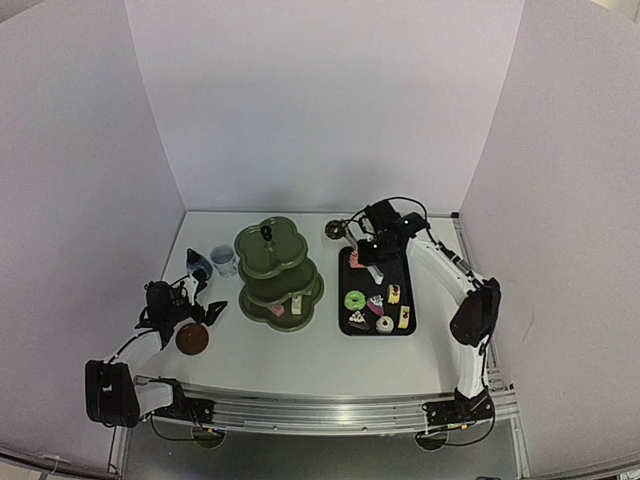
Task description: Serve the afternoon tea
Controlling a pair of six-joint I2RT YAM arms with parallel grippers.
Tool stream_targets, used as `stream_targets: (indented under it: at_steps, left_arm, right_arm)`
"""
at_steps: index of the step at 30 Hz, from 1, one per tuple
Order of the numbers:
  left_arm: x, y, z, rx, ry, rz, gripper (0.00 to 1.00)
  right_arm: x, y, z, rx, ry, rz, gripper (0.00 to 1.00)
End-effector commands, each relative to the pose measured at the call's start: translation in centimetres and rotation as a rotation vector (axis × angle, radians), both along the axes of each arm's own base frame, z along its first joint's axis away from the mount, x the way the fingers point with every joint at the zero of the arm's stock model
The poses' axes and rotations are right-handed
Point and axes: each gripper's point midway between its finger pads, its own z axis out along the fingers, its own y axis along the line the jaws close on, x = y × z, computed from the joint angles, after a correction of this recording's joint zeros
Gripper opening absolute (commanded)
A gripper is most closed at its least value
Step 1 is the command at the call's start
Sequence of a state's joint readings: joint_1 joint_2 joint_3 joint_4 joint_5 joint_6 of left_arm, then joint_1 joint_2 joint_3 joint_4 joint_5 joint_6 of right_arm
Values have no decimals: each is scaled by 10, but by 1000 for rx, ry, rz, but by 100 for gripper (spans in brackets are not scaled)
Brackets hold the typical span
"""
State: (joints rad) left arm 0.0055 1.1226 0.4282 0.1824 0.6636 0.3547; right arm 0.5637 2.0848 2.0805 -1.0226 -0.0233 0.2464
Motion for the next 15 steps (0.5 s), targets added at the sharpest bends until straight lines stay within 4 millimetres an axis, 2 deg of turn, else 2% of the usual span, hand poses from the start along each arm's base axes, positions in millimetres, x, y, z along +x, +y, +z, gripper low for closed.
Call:
stream_targets:
  at_steps: [1, 7, 11, 15]
  left_arm:
    - [-6, -7, 8, 3, -46, -53, 100]
    - [-12, -11, 2, 18, -60, -100, 100]
    - [-10, -11, -2, 29, -56, -106, 100]
    - [-9, -11, -3, 28, -53, -106, 100]
  right_arm:
    - [29, 39, 4, 62, -84, 167, 0]
    - [41, 76, -16, 129, -90, 267, 0]
    - [34, 108, -30, 177, -91, 347, 0]
    - [29, 127, -49, 207, -54, 360, 0]
